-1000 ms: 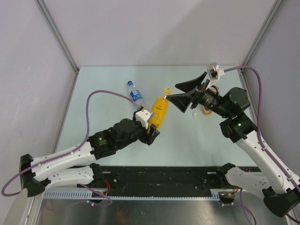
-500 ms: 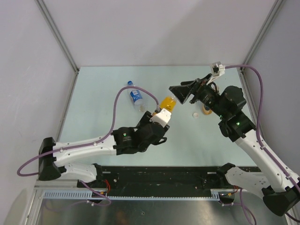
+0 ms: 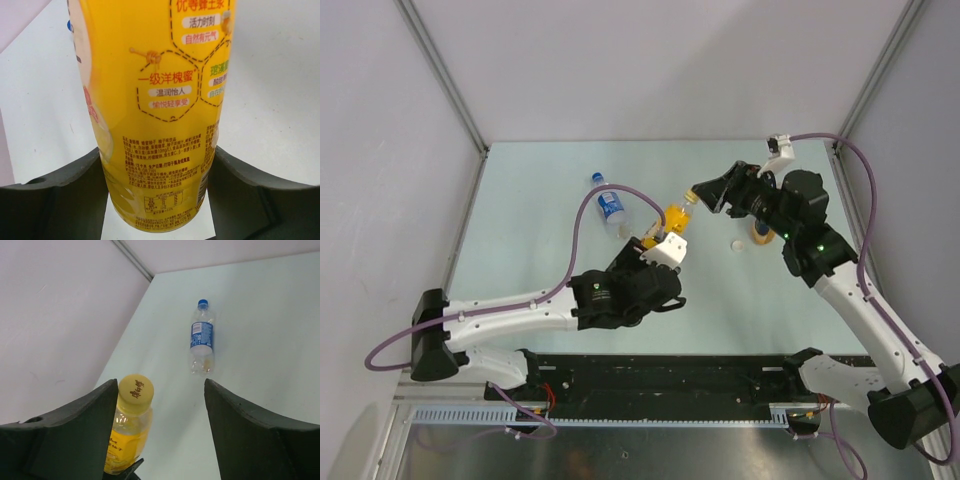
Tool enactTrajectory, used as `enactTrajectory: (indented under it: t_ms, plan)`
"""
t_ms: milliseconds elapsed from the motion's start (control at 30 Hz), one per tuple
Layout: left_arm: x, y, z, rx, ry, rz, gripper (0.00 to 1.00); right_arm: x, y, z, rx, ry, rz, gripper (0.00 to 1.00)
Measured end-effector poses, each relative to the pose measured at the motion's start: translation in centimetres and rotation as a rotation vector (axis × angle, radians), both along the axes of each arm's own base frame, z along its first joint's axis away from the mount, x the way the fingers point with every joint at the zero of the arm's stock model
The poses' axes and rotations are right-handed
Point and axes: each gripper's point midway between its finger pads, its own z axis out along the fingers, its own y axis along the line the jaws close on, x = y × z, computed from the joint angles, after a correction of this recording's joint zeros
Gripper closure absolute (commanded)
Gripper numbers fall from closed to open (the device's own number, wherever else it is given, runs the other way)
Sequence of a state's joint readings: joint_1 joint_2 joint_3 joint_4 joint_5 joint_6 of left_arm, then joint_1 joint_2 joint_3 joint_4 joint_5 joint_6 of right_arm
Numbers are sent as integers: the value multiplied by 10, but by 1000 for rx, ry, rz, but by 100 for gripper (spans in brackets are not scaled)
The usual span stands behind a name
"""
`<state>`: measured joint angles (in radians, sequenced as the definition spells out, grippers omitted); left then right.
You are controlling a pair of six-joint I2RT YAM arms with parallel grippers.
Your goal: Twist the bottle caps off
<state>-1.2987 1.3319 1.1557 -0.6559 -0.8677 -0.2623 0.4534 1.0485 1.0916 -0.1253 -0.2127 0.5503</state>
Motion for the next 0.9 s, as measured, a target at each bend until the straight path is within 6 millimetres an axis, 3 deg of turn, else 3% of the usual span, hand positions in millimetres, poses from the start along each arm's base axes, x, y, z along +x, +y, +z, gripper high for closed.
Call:
enactTrajectory:
  t_ms: [300, 600, 767, 900]
  plan:
    - [-1, 1, -8, 40, 11, -1, 100, -3, 14, -11, 18, 56, 90, 39]
    - [-1, 1, -9, 45, 12, 0, 100, -8, 24, -14, 36, 79, 152, 68]
    - [-1, 0, -8, 38, 13, 5, 100, -10, 26, -10, 41, 66, 174, 92]
    - [-1, 0, -9, 33, 16, 8, 100, -11, 27, -9, 37, 51, 194, 99]
